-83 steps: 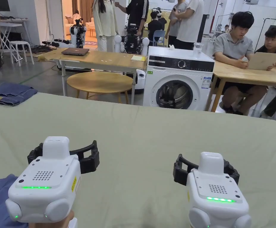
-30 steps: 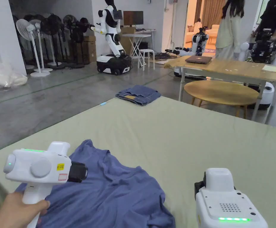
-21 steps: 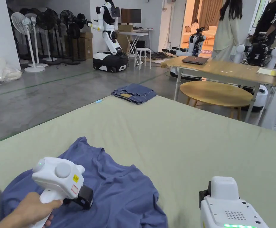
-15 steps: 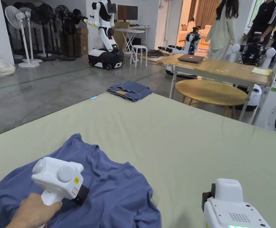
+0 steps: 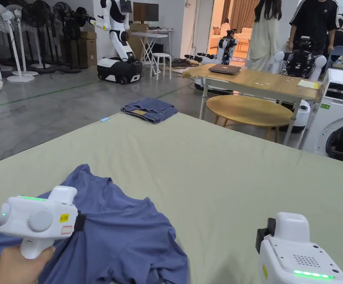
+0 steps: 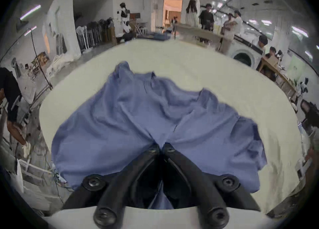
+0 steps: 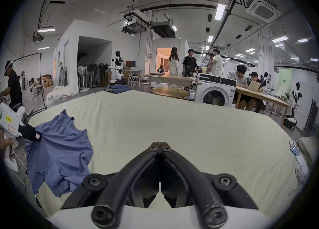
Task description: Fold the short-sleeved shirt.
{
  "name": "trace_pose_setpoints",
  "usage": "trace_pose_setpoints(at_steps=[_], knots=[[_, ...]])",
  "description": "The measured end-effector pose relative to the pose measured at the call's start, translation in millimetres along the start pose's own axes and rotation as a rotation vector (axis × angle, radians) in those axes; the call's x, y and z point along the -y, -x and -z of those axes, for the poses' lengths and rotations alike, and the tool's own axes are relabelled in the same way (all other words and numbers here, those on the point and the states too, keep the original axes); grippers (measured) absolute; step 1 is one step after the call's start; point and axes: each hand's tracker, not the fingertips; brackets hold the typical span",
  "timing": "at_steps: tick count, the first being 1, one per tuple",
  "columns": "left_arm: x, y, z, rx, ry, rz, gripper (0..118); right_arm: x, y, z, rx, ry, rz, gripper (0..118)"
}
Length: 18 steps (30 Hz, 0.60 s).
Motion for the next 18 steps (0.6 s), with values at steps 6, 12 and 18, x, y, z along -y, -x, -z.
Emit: trace_pose_setpoints(at_steps=[6,12,18], knots=[[-39,-8,-48,0.055,-0.182,-0.028,0,-7,-11,-5,0.019,-0.023,0.003,0],[-98,-64,-103,0.148,-0.325,0.04,0,-13,-28,-14,0.051,-0.045,0.03,0],[-150,-149,-141,0.319,-0.414,0.136,0,-19,-58,-34,0.101,-0.072,0.051,0]])
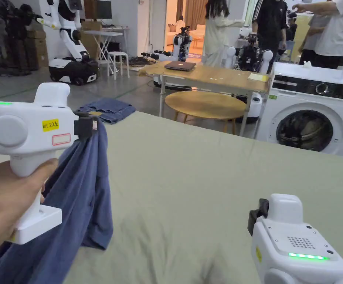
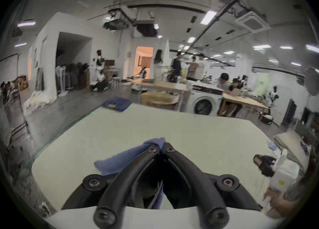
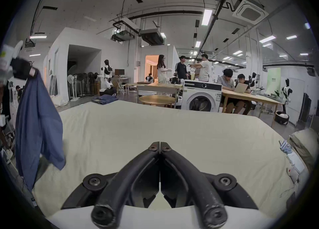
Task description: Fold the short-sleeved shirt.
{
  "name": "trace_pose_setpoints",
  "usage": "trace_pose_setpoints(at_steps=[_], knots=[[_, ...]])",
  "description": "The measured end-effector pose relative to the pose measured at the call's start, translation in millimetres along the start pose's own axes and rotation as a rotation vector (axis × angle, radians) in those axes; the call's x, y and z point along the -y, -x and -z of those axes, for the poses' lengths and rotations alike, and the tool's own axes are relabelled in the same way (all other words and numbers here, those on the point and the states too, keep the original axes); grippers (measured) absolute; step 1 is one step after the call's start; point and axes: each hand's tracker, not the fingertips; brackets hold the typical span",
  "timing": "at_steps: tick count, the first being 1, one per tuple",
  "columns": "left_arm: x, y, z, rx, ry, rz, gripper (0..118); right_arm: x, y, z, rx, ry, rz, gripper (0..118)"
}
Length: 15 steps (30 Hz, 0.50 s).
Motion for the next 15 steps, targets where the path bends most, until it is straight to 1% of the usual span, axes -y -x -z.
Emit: trace_pose_setpoints(at_steps=[4,7,11,15], knots=[[-28,-62,20,0.16,-0.025,0.037,0,-5,-30,-15,0.053,-0.02,0.014,0],[-38,-115,38,0.256,-0.027,0.101,0,-7,-58,-30,0.109,-0.034,0.024,0],[-29,-189,64,0.439,0.018,0.111,0,-5,-99,-52,0.189,-0.048,0.041,0],[1,-262,86,0.552,0.073,0.158,0,1,-136,-73,0.274,-0.041,0.055,0]])
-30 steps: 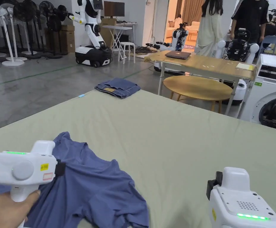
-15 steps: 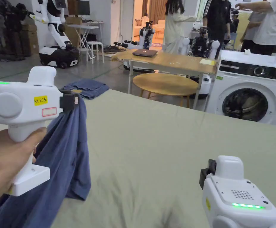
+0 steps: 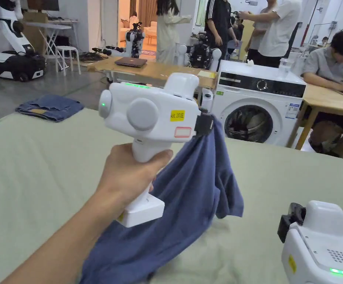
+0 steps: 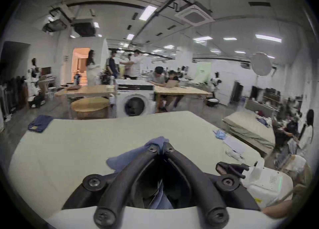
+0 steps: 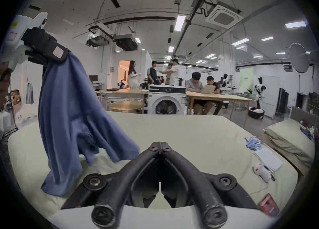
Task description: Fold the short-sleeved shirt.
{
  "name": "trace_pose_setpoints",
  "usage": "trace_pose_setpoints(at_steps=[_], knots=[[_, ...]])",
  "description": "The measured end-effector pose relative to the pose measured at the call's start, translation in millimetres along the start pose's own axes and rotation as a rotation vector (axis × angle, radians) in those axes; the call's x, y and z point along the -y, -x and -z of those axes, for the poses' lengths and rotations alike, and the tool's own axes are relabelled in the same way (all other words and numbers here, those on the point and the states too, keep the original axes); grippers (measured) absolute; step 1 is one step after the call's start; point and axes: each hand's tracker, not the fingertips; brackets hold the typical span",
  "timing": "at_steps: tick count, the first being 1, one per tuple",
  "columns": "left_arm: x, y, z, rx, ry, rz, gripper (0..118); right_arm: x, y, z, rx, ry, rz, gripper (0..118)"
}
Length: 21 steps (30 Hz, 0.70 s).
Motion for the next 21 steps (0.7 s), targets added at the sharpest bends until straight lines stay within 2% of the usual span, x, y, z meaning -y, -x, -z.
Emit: trace_pose_setpoints(at_steps=[2,5,10,11,12,14,16,17,21], knots=[[19,-22,26,0.035,0.05,0.015,0,4,-18,-5,0.037,0.0,-0.001,0],[58,-38,67,0.088,0.146,-0.033,0,14,-41,-10,0.084,0.022,-0.016,0],[120,-50,99,0.129,0.262,-0.069,0,31,-64,-13,0.117,0.072,-0.014,0],[128,-53,99,0.13,0.261,-0.072,4,34,-66,-13,0.121,0.081,-0.009,0],[133,-52,99,0.128,0.265,-0.079,13,36,-67,-13,0.122,0.088,-0.004,0],[139,-44,91,0.109,0.247,-0.111,39,37,-66,-12,0.116,0.098,0.011,0],[137,-38,76,0.039,0.196,-0.12,58,36,-62,-12,0.103,0.096,0.017,0],[135,-32,65,0.014,0.154,-0.116,64,34,-58,-11,0.099,0.092,0.018,0],[132,-5,23,-0.095,0.071,-0.145,65,25,-42,-11,0.069,0.063,0.023,0]])
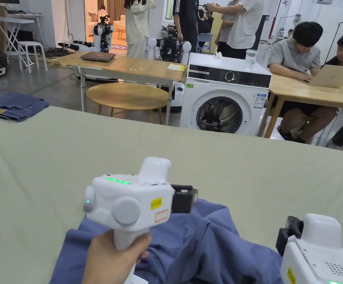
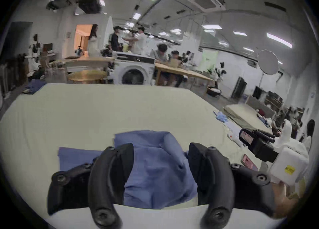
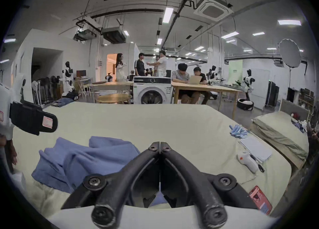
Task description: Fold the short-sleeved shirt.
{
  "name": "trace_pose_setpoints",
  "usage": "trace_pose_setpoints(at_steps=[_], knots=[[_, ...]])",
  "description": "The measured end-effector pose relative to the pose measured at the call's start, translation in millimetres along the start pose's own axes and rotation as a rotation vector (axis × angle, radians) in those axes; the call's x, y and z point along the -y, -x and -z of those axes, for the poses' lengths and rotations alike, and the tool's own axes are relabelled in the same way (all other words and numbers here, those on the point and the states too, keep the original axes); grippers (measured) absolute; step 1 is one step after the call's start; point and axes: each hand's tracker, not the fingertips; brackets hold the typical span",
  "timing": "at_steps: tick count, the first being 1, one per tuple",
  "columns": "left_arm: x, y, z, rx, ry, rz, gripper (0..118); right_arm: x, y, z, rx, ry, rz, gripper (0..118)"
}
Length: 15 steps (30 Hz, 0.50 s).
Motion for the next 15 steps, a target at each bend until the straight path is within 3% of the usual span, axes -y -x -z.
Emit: trace_pose_setpoints(at_steps=[4,7,9,15], knots=[[10,34,-40,-0.084,-0.058,-0.058,63,-5,19,2,-0.036,-0.016,-0.007,0],[25,51,-64,-0.132,-0.073,-0.055,0,-5,35,3,-0.063,-0.026,-0.011,0],[37,57,-74,-0.289,-0.063,-0.013,0,-4,45,4,-0.075,-0.03,-0.018,0],[34,111,-69,-0.319,-0.024,-0.124,0,-5,65,16,-0.125,-0.014,0.0,0]])
